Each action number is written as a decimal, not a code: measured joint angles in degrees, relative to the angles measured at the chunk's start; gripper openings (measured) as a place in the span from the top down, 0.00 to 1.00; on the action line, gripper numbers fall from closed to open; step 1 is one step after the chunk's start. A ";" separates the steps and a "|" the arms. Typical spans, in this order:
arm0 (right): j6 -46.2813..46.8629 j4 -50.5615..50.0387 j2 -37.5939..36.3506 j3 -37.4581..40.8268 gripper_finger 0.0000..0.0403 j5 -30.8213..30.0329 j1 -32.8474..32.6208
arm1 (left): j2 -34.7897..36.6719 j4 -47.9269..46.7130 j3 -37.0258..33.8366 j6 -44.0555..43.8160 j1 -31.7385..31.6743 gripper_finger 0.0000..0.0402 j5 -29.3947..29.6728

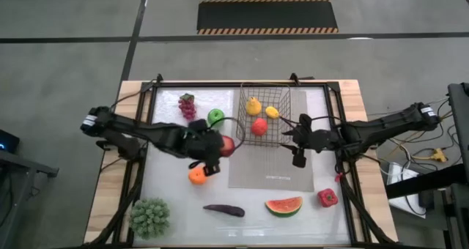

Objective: Build produce basket
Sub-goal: Put the pomegranate into the wire basket

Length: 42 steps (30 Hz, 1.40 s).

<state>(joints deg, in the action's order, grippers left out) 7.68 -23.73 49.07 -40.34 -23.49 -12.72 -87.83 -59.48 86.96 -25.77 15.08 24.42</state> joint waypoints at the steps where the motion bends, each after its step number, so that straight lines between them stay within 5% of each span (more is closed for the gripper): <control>1: -0.24 0.21 -1.12 0.78 0.54 0.00 -0.42 | -1.14 0.29 1.38 1.58 -0.91 0.33 -0.05; 7: -5.85 8.17 -7.88 6.50 0.54 0.58 -1.61 | -7.84 3.84 9.28 11.05 -6.71 0.33 -2.69; 15: -19.52 24.29 -16.30 14.77 0.54 10.46 -1.55 | -15.66 13.06 15.47 19.53 -13.19 0.33 -7.75; 28: -22.70 22.90 -27.66 18.64 0.54 10.43 -1.52 | -23.82 28.82 15.78 20.16 -19.74 0.33 -13.64; 42: -22.71 20.88 -31.80 20.20 0.54 7.89 -1.50 | -32.97 37.91 15.76 20.14 -23.62 0.32 -15.67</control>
<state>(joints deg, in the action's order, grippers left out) -15.04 -2.85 17.27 -20.14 -15.59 -14.22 -120.80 -21.56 102.72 -5.63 -8.54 8.76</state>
